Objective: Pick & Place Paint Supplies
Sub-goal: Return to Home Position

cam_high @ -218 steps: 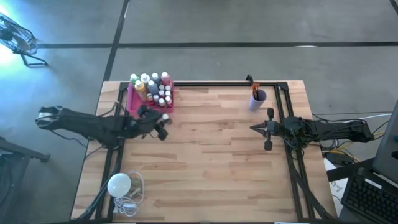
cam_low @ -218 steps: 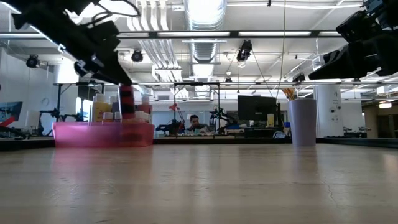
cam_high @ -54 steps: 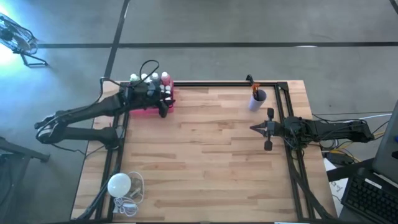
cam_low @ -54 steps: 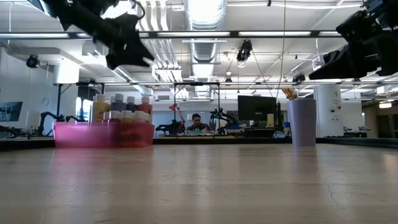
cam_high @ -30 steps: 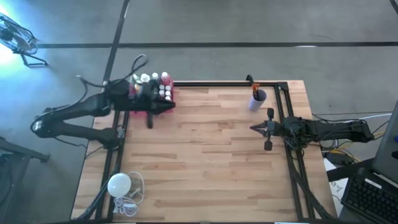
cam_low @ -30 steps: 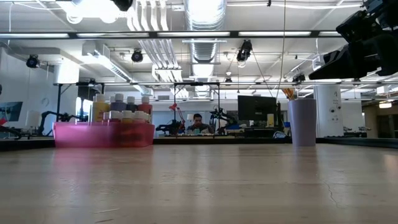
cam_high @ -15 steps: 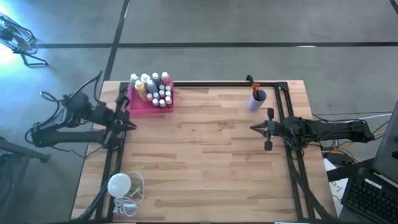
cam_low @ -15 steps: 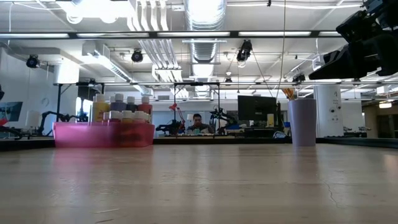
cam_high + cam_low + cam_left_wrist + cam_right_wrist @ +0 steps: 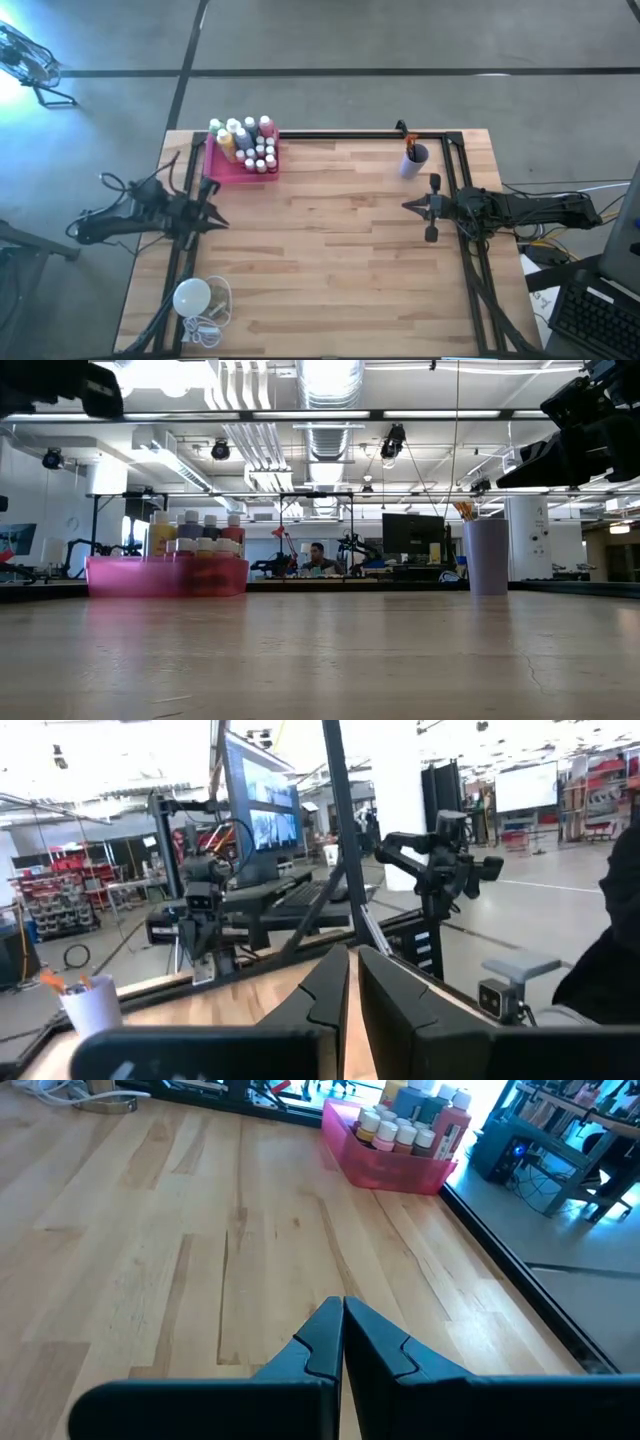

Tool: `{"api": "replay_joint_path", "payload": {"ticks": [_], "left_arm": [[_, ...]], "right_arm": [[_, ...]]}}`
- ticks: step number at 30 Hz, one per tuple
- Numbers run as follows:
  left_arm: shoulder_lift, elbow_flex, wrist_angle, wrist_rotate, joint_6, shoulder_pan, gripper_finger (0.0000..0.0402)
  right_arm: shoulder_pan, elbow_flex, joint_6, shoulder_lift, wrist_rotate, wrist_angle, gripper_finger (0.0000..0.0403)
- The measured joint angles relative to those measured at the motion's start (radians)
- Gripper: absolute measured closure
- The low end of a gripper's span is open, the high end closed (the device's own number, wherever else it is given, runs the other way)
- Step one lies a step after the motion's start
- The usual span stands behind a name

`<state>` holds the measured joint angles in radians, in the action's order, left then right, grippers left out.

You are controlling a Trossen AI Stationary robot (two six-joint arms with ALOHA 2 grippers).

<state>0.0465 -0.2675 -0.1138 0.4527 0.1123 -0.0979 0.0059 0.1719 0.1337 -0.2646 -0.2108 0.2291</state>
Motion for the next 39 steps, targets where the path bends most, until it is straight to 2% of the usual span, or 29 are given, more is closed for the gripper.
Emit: {"api": "replay_joint_path", "payload": {"ticks": [2, 17, 27, 39], "left_arm": [[-0.045, 0.031, 0.021, -0.002, -0.004, 0.003, 0.0369], [-0.045, 0.254, 0.186, -0.039, 0.032, 0.015, 0.0369], [-0.044, 0.259, 0.213, -0.052, 0.155, 0.019, 0.0369], [-0.043, 0.26, 0.208, -0.053, 0.14, 0.019, 0.0369]], "right_arm": [[0.0, 0.0, -0.002, 0.0, 0.0, 0.0, 0.0394], [0.0, 0.0, -0.001, 0.0, 0.0, 0.0, 0.0394], [0.0, 0.0, -0.003, 0.0, 0.0, 0.0, 0.0394], [0.0, 0.0, 0.0, 0.0, 0.0, 0.0, 0.0394]]}}
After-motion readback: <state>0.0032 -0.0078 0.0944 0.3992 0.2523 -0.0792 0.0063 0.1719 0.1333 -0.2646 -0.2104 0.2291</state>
